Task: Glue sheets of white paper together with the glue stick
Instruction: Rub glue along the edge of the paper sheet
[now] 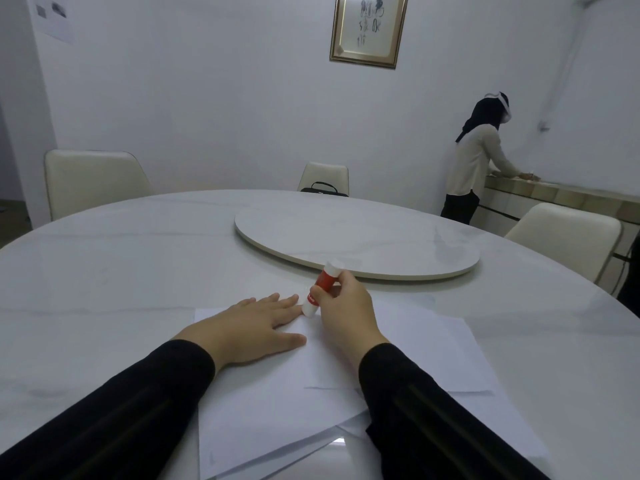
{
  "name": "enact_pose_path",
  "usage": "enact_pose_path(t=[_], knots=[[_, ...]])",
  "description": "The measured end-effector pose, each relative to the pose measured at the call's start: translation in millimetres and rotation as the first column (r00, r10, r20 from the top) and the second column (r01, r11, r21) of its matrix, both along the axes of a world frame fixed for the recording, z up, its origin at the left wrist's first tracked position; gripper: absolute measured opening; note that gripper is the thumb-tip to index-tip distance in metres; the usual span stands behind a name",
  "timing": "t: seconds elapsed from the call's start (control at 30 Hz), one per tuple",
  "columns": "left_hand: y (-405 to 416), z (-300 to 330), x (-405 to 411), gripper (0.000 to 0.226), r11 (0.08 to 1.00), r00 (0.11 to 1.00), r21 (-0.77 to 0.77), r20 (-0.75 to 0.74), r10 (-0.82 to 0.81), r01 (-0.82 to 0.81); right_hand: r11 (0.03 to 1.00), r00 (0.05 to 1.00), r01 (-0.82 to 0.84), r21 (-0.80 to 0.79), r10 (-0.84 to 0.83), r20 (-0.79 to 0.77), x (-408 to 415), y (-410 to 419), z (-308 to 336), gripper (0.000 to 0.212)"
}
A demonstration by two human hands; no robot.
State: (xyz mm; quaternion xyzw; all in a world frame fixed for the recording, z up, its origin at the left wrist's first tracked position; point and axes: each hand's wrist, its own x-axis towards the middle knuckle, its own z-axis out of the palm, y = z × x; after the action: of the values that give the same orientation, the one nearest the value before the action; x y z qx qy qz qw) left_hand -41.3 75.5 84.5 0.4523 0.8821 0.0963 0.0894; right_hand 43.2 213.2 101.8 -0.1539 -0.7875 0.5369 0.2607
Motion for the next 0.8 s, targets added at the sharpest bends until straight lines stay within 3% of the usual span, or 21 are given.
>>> enact_pose_path(t=[0.17, 0.33, 0.8], knots=[[1, 2, -1, 0.065, 1.0, 1.0, -0.003, 0.03, 0.008, -0.008, 0.993, 0.998, -0.017, 0.117, 0.009, 0.069, -1, 0, 0, 0.018], [2, 5, -2, 0.065, 1.0, 0.998, -0.022, 0.061, 0.022, -0.021, 0.969, 0.99, 0.062, 0.239, -0.09, 0.11, 4, 6, 3, 0.026], [1, 9, -2, 0.065, 0.999, 0.994, -0.031, 0.106, 0.041, -0.038, 0.945, 0.959, 0.213, 0.247, -0.252, 0.134, 37, 78, 4, 0.012]])
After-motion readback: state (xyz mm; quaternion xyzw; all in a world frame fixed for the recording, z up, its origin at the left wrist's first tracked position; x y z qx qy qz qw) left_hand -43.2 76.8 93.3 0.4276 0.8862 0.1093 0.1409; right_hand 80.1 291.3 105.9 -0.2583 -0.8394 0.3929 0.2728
